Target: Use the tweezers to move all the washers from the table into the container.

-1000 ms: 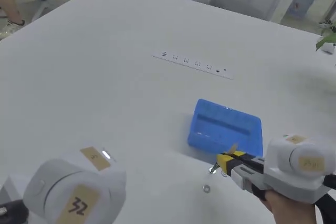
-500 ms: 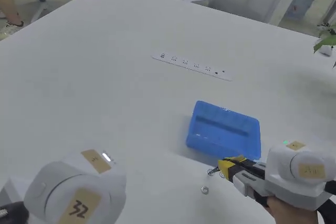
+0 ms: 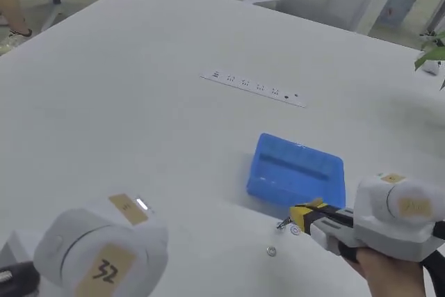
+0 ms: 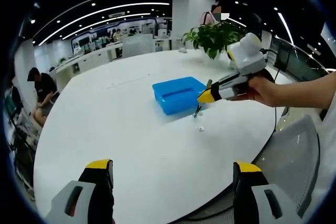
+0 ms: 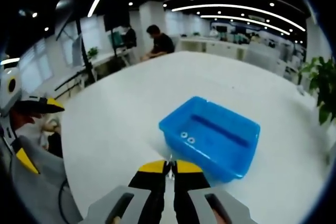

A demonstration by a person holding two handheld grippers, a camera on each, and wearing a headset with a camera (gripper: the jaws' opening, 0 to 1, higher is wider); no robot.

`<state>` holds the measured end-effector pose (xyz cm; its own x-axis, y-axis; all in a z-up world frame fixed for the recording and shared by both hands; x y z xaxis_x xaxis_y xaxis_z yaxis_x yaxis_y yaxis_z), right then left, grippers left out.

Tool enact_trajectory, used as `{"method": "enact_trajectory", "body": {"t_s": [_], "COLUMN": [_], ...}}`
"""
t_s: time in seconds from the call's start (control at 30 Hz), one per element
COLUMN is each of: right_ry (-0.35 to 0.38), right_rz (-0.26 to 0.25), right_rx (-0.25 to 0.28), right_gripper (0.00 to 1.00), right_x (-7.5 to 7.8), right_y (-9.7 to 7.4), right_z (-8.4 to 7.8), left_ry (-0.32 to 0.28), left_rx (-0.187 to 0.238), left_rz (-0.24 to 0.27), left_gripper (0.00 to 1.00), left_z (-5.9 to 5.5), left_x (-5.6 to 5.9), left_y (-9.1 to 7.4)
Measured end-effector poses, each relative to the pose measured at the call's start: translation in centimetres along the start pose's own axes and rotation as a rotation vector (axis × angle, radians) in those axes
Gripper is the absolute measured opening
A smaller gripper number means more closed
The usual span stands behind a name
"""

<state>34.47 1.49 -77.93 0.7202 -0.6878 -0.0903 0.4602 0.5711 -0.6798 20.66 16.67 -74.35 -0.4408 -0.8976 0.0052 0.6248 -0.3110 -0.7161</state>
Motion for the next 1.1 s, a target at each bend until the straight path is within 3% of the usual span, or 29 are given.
{"method": "enact_trajectory", "body": {"t_s": [0.2,0.5,0.67,1.1], "right_ry": [-0.012,0.012,0.063,0.054], "right_rz": [0.005,-0.005,-0.006,-0.048], "right_rx": [0.035,0.103,0.152,0.144], "right_gripper": [0.01,0.01,0.01,0.01], "right_x": [-0.2,0.9,1.7,2.9], "right_y": [-1.2,-2.3,-2.3,-0.8], "right_z": [1.6,4.3,5.6,6.2], "left_ry": [-0.006,-0.001,0.002,0.009], "left_rx": [0.001,0.003,0.005,-0.009], "left_rz": [-0.001,0.001,-0.002,-0.002], "left_gripper": [0.97,0.97,0.97,0.96], "left_z": [-0.1,0.1,0.2,0.1], "left_x": [0.0,-0.1,0.0,0.1], "left_y": [0.0,0.0,0.0,0.1]}}
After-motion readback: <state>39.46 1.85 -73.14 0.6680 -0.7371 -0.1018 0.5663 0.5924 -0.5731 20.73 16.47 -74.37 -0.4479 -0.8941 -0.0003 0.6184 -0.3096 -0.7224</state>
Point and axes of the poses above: the centre of the closed fingertips' face, and the gripper's own axes: y roughly forward along the fingers, x roughly to its right, z roughly out of its top, the point moved 2 cm from there along -y, roughly backward along the fingers, and after that the axes turned 4 degrees about -x, right-handed, at the moved point
